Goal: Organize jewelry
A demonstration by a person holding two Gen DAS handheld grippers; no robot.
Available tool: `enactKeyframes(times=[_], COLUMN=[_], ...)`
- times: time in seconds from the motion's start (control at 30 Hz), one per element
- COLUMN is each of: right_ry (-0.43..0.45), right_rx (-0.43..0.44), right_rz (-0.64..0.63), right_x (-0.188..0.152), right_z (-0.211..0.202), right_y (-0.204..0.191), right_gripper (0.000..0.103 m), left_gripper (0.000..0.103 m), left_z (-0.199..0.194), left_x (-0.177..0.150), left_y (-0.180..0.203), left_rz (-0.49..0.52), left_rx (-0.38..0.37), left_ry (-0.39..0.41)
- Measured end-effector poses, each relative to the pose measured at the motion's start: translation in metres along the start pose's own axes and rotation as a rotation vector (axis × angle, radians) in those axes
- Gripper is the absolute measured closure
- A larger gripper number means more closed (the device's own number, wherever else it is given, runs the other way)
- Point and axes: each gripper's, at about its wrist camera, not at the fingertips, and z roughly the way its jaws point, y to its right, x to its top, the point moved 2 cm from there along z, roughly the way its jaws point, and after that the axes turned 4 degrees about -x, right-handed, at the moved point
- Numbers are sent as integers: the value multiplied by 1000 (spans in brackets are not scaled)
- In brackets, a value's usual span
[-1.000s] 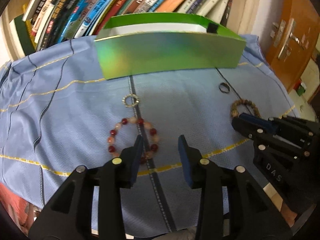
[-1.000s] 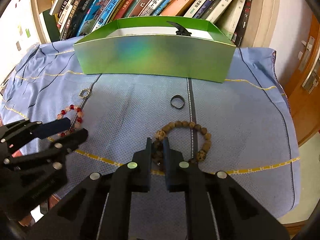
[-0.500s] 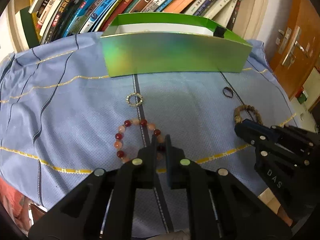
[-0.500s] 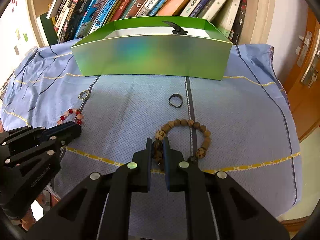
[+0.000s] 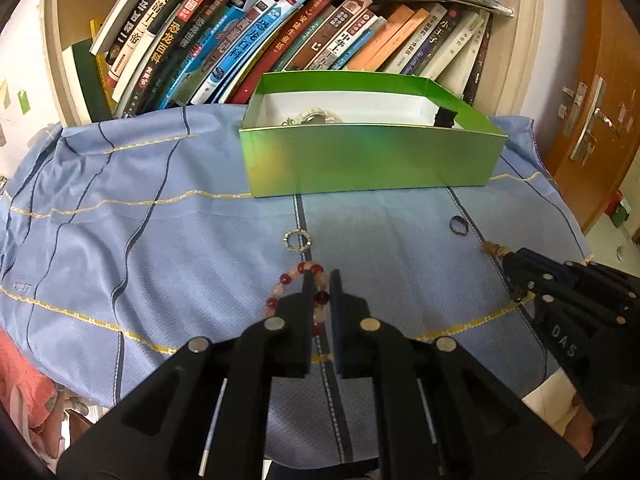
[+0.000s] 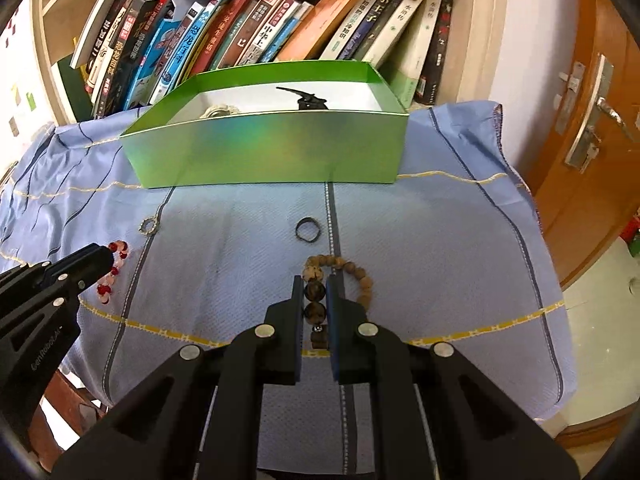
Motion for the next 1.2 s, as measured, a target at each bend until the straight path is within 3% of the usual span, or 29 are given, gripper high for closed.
enactKeyframes(times=[0.27, 0.53, 0.8, 0.97, 1.2], right_ry=[-3, 116, 257, 295, 260], right_rx=[16, 52, 80, 124, 183], right_rz=[5, -5, 18, 25, 77], right_x=[-2, 36, 96, 140, 198], right_z=[-4, -39, -76, -87, -68], right_y=[-2, 0, 12, 18, 25], right_gripper=[92, 92, 92, 92, 92], left_gripper=[95, 95, 95, 95, 95], left_z=[1, -19, -50, -66, -44], left_x=[-5, 21, 79, 129, 189], left_y=[-2, 0, 2, 1, 3], left_rz=[-5, 4, 27, 50, 53], left_rx=[8, -13, -12, -26, -77], left_ry=[-7, 73, 209, 270, 207])
